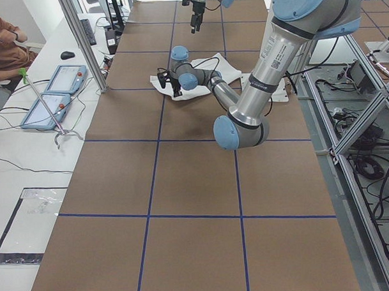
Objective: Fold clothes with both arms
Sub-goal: 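Drag the bundle with the left gripper away from the robot, rotating it upright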
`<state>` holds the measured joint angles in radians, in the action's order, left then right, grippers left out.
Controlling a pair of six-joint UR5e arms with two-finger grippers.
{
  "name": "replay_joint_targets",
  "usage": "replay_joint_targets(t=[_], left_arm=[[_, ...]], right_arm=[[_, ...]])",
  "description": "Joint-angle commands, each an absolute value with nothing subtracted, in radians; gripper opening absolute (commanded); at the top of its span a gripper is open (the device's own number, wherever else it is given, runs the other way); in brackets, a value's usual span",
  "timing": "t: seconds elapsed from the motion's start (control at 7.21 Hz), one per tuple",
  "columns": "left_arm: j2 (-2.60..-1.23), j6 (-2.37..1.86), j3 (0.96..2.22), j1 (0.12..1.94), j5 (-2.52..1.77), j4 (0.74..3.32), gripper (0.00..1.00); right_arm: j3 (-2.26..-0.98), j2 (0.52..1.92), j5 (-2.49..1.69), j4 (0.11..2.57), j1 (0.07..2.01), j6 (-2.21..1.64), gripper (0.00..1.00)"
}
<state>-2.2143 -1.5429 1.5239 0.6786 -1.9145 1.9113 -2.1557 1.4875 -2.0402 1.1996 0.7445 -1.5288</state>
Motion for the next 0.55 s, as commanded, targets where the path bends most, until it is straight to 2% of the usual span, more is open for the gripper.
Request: replay_joint_targets(t=[0.0,0.42], left_arm=[[-2.304,-1.45,1.334,0.736,-1.831,2.032,0.0],[-2.422,-1.372,1.059,0.788,-1.708,2.293,0.0]], right_arm=[[-2.151,1.485,-2.04,1.198,0.744,-1.529,1.0],[-2.141,1.485,-2.042,1.195,0.744,-1.529,1.0]])
